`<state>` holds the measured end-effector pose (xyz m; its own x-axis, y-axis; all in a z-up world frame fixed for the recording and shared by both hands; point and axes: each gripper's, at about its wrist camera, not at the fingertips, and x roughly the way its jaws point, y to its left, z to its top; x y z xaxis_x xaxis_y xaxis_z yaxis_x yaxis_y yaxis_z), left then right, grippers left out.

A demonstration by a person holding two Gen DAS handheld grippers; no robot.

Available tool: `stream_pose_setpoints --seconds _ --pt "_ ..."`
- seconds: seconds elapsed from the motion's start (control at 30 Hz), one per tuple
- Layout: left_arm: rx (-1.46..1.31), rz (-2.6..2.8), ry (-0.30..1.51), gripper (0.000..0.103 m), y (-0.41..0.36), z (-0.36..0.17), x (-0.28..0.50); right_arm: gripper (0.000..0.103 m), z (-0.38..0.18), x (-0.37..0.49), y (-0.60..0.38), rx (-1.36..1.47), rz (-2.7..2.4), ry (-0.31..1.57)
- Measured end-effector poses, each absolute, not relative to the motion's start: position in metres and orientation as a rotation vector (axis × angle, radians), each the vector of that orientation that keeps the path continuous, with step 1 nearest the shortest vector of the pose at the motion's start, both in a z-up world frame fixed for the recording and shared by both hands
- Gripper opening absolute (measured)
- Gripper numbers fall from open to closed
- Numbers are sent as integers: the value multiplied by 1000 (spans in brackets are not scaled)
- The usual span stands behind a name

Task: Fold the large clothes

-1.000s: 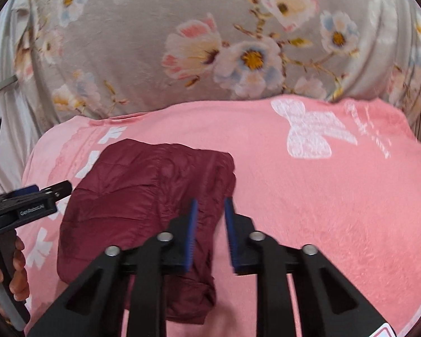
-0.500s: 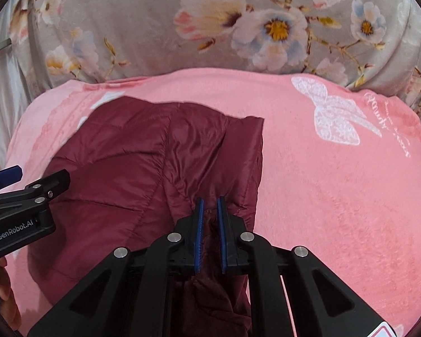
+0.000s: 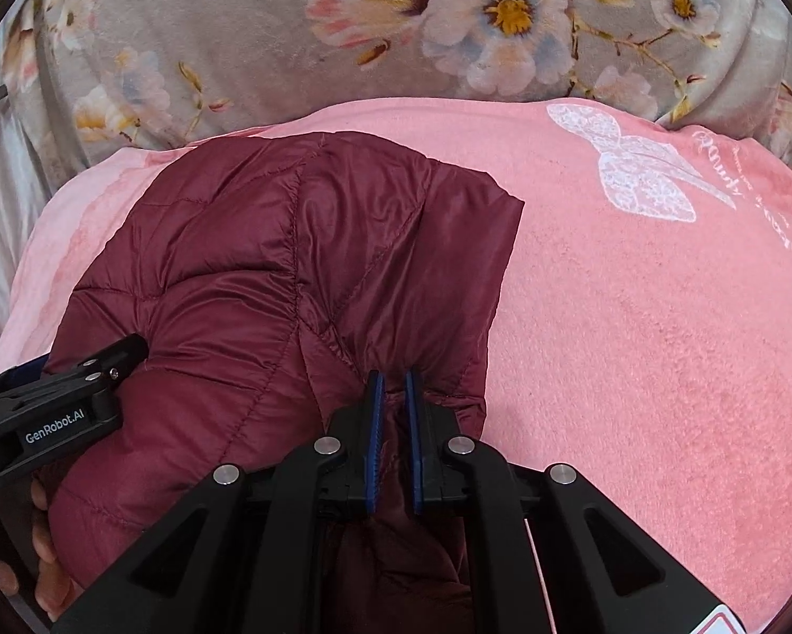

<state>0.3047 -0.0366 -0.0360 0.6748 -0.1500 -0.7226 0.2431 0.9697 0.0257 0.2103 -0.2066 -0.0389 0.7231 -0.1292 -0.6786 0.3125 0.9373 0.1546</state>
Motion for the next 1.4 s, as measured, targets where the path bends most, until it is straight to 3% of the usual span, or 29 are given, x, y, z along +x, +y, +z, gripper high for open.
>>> stream_pose_setpoints --seconds 0.5,0.77,1.07,1.4 --pt "114 -222 761 98 -38 -48 303 6 -39 211 -210 294 -226 738" --pt "108 -222 765 98 -38 -49 302 8 29 213 -229 323 -250 622" --pt "103 -230 761 98 -38 -49 303 5 -38 257 -251 368 -376 761" --pt "88 -245 766 98 -36 -49 304 5 -50 259 -257 377 -339 761"
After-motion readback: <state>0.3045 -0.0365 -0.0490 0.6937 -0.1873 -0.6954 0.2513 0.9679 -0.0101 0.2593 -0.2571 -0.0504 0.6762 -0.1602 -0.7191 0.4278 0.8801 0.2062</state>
